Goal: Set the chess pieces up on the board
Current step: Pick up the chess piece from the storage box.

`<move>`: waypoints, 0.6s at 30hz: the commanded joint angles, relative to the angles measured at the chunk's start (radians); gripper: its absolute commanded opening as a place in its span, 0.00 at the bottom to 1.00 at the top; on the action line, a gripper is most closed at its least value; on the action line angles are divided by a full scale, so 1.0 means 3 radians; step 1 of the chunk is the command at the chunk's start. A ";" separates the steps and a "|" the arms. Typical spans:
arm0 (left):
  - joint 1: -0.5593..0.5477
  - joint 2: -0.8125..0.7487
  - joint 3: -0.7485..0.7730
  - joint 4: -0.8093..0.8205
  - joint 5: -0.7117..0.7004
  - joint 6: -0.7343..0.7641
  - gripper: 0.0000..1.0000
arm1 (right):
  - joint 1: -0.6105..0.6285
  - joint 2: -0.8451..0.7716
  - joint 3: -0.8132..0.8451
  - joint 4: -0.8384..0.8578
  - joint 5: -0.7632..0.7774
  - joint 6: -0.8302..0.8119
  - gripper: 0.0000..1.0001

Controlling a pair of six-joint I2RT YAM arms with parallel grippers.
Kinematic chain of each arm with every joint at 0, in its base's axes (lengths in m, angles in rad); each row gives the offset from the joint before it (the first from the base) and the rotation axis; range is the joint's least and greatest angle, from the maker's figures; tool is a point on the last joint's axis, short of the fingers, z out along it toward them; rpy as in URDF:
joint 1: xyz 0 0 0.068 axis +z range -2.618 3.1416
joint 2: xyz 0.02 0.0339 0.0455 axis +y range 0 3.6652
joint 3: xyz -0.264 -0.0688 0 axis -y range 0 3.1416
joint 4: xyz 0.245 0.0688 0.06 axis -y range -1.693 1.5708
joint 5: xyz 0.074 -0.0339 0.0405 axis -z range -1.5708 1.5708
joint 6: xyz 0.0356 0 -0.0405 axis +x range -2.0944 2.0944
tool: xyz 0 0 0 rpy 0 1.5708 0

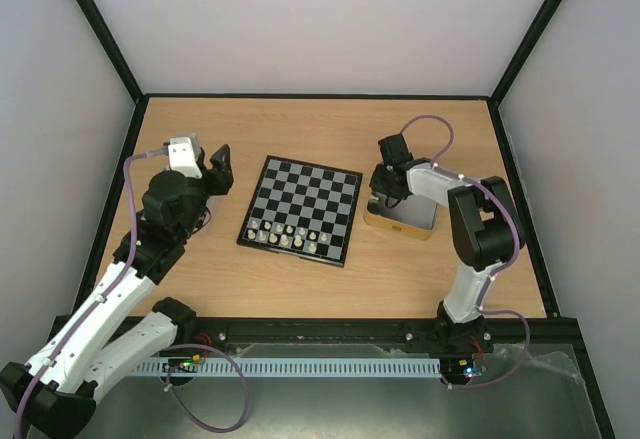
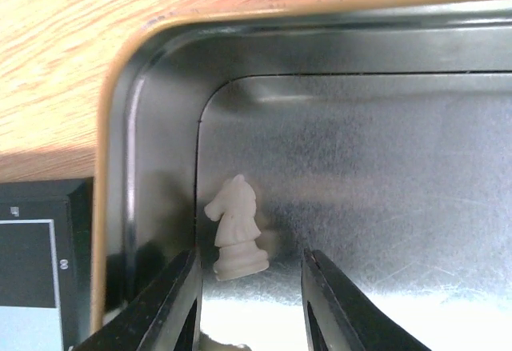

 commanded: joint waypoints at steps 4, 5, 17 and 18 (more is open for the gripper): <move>0.0031 0.0013 -0.0020 0.0082 0.0014 -0.0005 0.61 | -0.0017 0.0165 0.0093 0.0058 0.0213 -0.0215 0.31; 0.0031 0.0013 -0.0023 0.0081 0.0016 -0.0006 0.61 | -0.0019 0.0172 0.0090 0.0072 0.0231 -0.0244 0.31; 0.0036 0.0024 -0.0022 0.0087 0.0050 -0.0014 0.61 | -0.0018 0.0268 0.0141 0.0128 0.0279 -0.0495 0.27; 0.0036 0.0027 -0.0022 0.0086 0.0050 -0.0014 0.61 | -0.0018 0.0276 0.0145 0.0129 0.0282 -0.0506 0.25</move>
